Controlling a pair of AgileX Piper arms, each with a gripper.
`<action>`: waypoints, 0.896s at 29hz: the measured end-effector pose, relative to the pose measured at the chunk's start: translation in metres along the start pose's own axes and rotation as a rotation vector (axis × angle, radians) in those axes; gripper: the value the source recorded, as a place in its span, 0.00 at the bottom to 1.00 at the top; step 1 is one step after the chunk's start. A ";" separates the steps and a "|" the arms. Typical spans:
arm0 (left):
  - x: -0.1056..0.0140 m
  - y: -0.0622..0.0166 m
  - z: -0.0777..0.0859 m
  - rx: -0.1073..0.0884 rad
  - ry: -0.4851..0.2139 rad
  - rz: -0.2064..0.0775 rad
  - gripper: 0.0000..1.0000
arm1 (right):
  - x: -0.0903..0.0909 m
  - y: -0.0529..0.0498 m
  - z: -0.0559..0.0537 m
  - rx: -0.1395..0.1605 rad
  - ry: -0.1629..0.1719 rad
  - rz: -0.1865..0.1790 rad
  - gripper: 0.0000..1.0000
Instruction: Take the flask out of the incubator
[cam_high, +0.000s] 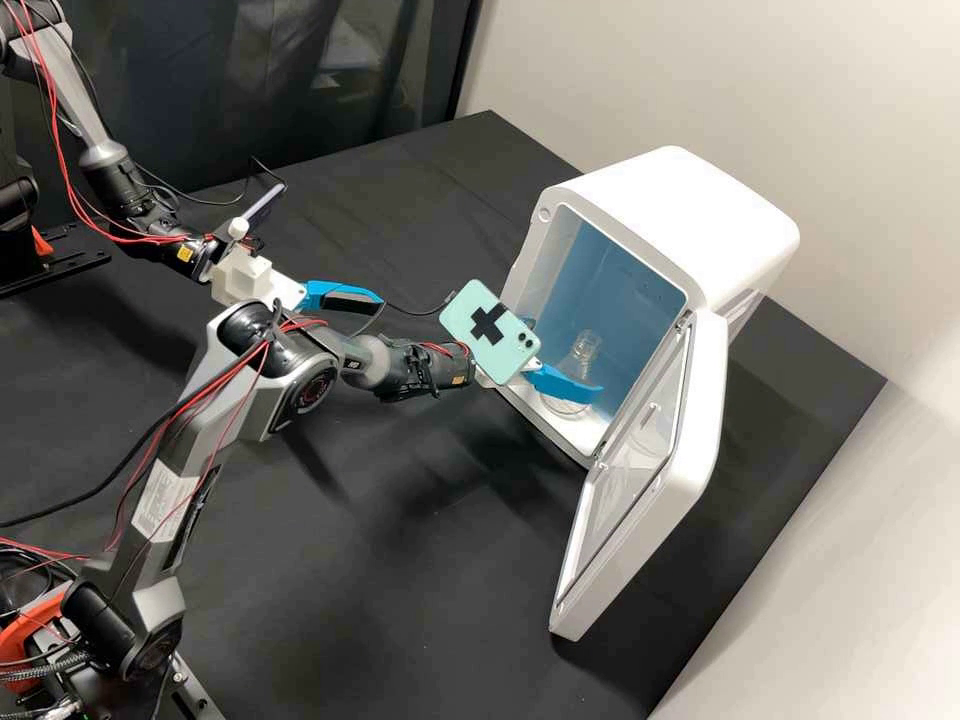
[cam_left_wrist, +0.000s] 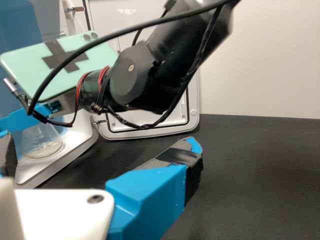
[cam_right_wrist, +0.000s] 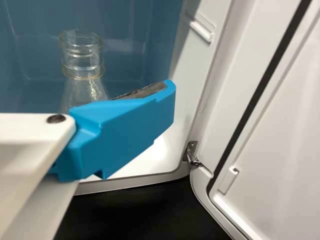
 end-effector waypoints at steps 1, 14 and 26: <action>0.000 0.0002 0.000 0.000 0.000 0.001 1.00 | -0.002 0.001 0.000 0.000 0.001 -0.001 1.00; 0.002 0.0025 0.000 0.000 -0.002 0.008 1.00 | 0.006 0.014 -0.009 0.007 0.013 0.043 1.00; 0.002 0.0025 0.000 0.000 -0.002 0.008 1.00 | 0.033 0.009 -0.013 -0.005 -0.029 0.066 1.00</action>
